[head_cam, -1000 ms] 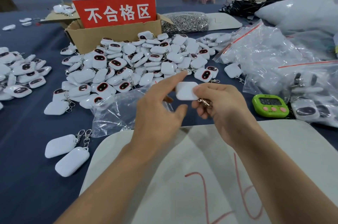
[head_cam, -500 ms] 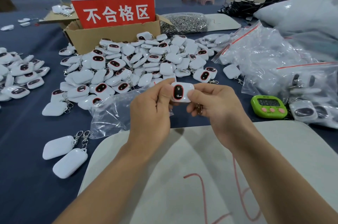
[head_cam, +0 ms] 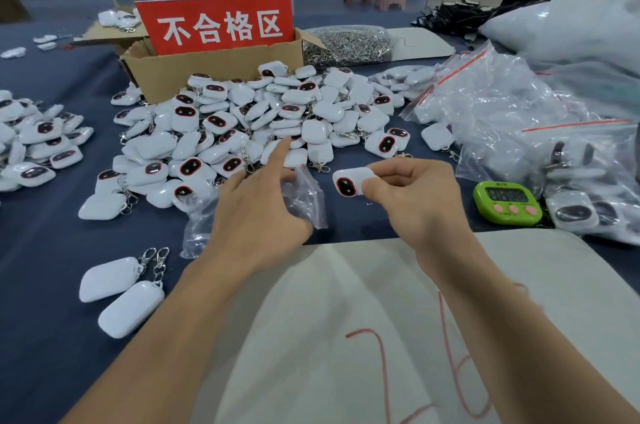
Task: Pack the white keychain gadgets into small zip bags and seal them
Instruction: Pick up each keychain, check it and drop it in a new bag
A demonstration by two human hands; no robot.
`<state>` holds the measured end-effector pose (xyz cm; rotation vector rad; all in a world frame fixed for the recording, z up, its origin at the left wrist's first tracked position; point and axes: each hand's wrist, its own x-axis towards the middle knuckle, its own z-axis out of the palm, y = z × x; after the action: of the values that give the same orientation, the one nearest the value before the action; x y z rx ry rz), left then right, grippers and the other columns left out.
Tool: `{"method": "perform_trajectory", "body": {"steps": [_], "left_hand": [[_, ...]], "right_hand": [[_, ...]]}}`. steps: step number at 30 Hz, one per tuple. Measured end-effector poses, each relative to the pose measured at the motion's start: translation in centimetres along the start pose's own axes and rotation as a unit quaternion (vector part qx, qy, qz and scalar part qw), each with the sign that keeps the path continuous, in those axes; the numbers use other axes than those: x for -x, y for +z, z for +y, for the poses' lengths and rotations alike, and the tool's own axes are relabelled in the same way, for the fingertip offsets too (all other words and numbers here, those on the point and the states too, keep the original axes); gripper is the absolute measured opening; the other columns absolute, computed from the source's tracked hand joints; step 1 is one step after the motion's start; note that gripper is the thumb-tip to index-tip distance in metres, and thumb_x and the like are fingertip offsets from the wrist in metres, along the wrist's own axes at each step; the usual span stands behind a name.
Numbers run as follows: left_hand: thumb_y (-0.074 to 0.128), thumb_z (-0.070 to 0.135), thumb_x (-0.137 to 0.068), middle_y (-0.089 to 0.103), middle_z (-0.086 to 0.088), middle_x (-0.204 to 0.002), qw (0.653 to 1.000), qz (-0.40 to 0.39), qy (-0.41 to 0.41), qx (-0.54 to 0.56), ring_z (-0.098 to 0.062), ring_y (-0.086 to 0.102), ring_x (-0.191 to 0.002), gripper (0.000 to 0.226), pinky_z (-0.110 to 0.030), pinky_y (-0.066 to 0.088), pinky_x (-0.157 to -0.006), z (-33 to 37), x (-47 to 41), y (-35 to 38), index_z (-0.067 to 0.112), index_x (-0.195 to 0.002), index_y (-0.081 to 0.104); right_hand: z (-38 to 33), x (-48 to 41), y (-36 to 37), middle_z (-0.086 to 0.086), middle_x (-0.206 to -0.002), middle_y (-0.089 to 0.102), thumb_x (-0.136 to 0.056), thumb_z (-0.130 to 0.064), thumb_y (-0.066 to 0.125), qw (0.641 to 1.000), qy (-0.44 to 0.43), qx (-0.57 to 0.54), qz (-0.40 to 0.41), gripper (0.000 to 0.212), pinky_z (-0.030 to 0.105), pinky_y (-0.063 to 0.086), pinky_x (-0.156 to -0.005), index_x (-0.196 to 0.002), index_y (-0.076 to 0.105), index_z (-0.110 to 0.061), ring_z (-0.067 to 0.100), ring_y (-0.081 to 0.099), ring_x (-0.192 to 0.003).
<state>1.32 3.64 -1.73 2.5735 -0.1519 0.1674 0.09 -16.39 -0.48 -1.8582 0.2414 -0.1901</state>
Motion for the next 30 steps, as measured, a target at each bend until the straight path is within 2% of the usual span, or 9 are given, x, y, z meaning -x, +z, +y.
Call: {"method": "perform_trajectory", "body": {"steps": [2,5,8,12,15,18,22,27,30], "left_hand": [[0.062,0.037,-0.061,0.057,0.029,-0.126,0.999,0.003,0.008,0.045,0.007,0.029,-0.102,0.110,-0.034,0.030,-0.112,0.0,0.0,0.3,0.044,-0.158,0.011],[0.061,0.064,-0.053,0.043,0.017,-0.152,0.999,-0.021,0.025,0.025,-0.013,0.035,-0.135,0.119,-0.038,0.029,-0.115,0.1,0.0,0.5,0.045,-0.158,0.008],[0.061,0.077,-0.050,0.036,0.012,-0.159,0.998,-0.064,0.006,0.006,-0.012,0.028,-0.142,0.129,-0.037,0.026,-0.117,-0.2,-0.2,0.3,0.042,-0.160,0.004],[0.070,0.069,-0.051,0.051,0.024,-0.143,0.997,-0.065,-0.006,0.031,-0.014,0.040,-0.135,0.126,-0.036,0.032,-0.113,-0.2,-0.1,0.2,0.047,-0.158,0.008],[0.081,0.056,-0.057,0.058,0.029,-0.134,0.997,-0.044,0.013,0.062,-0.001,0.046,-0.125,0.119,-0.035,0.032,-0.115,0.2,-0.1,0.3,0.049,-0.156,0.016],[0.080,0.052,-0.059,0.062,0.032,-0.125,0.996,-0.008,0.058,0.063,0.022,0.037,-0.103,0.107,-0.032,0.031,-0.115,0.7,0.1,0.5,0.044,-0.155,0.032],[0.086,0.023,-0.069,0.062,0.023,-0.111,0.989,0.055,0.118,0.070,0.023,0.039,-0.097,0.078,-0.033,0.035,-0.111,1.5,0.6,1.0,0.036,-0.141,0.059],[0.085,0.011,-0.077,0.067,0.018,-0.119,0.974,0.116,0.177,0.084,0.003,0.055,-0.114,0.057,-0.035,0.030,-0.117,2.0,1.0,0.9,0.029,-0.128,0.070],[0.080,0.018,-0.078,0.072,0.010,-0.120,0.971,0.144,0.175,0.073,-0.002,0.058,-0.114,0.051,-0.026,0.024,-0.117,2.3,1.2,0.8,0.025,-0.127,0.071]], "right_hand": [[0.0,-0.1,0.1,-0.013,-0.070,0.076,-0.083,-0.023,0.079,1.000,-0.001,0.020,0.010,0.011,0.021,0.051,-0.058,-0.078,0.080,-0.032,0.007,0.069,-0.066],[0.2,-0.3,0.0,-0.016,-0.068,0.075,-0.085,-0.021,0.076,0.999,0.011,0.042,0.015,0.013,0.016,0.048,-0.055,-0.077,0.079,-0.031,0.002,0.067,-0.065],[0.3,0.0,0.2,-0.014,-0.070,0.075,-0.087,-0.019,0.072,0.998,0.019,0.053,-0.038,0.018,0.012,0.047,-0.055,-0.077,0.079,-0.032,-0.001,0.063,-0.064],[0.0,0.5,0.6,-0.008,-0.077,0.078,-0.087,-0.015,0.070,0.993,0.019,0.026,-0.111,0.021,0.029,0.051,-0.069,-0.084,0.082,-0.033,0.008,0.063,-0.070],[-0.1,0.5,0.6,-0.010,-0.075,0.077,-0.087,-0.019,0.072,0.994,0.013,0.005,-0.110,0.016,0.023,0.044,-0.064,-0.087,0.083,-0.031,0.000,0.055,-0.057],[-0.1,0.5,0.7,-0.012,-0.075,0.078,-0.088,-0.020,0.072,0.997,-0.012,-0.002,-0.079,0.015,0.019,0.043,-0.063,-0.087,0.082,-0.031,-0.002,0.058,-0.055],[-0.2,1.0,1.3,-0.012,-0.073,0.078,-0.086,-0.020,0.075,0.995,-0.032,-0.016,-0.097,0.016,0.017,0.046,-0.061,-0.086,0.082,-0.035,-0.002,0.062,-0.056],[-0.6,1.5,2.1,-0.007,-0.074,0.078,-0.086,-0.026,0.073,0.990,-0.072,-0.019,-0.117,0.009,0.042,0.061,-0.083,-0.086,0.081,-0.029,0.014,0.076,-0.077],[-0.7,1.4,2.4,0.007,-0.068,0.068,-0.084,-0.041,0.061,0.987,-0.091,-0.007,-0.135,0.033,0.044,0.052,-0.062,-0.083,0.074,-0.011,0.019,0.055,-0.060]]}}
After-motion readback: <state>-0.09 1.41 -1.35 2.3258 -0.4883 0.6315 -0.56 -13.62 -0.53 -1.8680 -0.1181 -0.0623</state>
